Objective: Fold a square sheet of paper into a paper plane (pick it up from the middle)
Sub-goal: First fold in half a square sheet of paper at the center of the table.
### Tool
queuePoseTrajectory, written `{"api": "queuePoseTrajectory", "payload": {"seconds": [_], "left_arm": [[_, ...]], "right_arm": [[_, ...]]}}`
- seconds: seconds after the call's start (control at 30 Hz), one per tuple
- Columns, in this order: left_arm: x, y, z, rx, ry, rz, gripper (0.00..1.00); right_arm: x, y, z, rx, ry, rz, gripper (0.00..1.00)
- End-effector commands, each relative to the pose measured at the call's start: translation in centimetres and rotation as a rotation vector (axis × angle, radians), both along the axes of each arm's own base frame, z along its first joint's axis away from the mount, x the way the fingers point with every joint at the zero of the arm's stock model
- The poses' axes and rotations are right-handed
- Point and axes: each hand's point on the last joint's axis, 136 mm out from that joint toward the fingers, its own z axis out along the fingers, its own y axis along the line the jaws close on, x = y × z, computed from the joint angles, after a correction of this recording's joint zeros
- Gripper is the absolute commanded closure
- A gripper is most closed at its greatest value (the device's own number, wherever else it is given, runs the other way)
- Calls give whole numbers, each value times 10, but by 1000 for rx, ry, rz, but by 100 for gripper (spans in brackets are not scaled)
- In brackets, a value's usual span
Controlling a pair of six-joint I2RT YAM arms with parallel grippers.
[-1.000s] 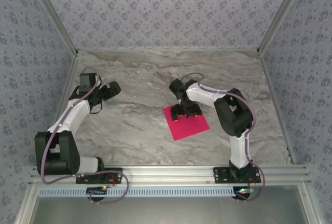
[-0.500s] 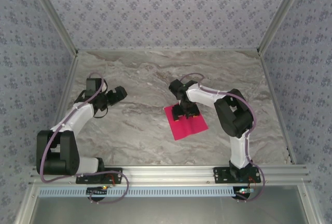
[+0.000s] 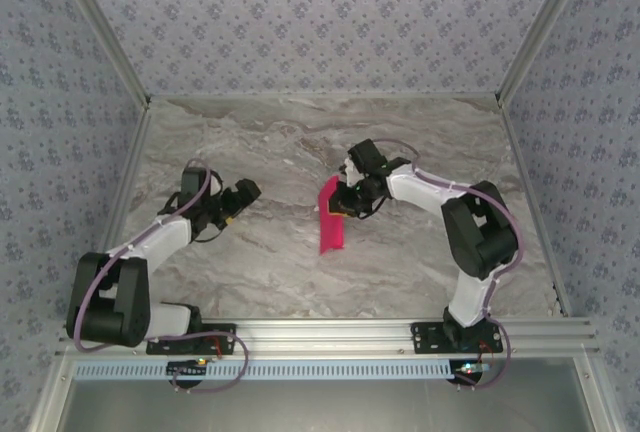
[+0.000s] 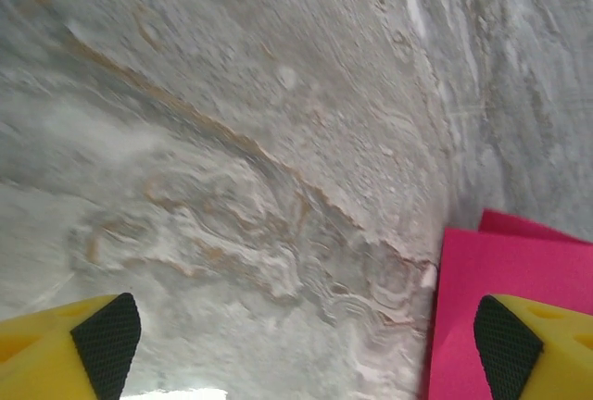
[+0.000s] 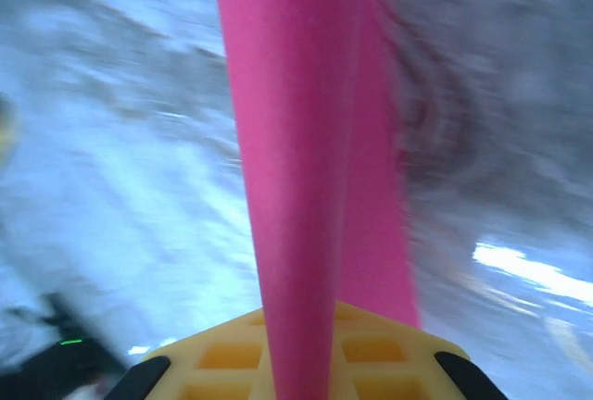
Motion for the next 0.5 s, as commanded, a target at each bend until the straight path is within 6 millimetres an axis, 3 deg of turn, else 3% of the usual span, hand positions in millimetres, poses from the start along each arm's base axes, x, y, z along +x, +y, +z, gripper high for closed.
{"api": "queuePoseTrajectory", "payload": {"seconds": [0.0,0.1,0.2,0.33,0.47], "left_arm": [[7,-26,28,-149,-89,-31,6],[3,-48,26,-187,-67,-95,7],[-1,-65,20,-183,-52,-133,8],[-2,-83,12,-183,-38,-158,9],[-3,-102,11,-198,-27,-196,11]], "right_arm": [[1,30,39,314,35,34,86],[3,23,23,300,68,8,84],[2,4,-4,169,98,-16,79],[1,-26,-33,-58,80,-23,62],[3,-40,-39,-163,55,-30,50]]}}
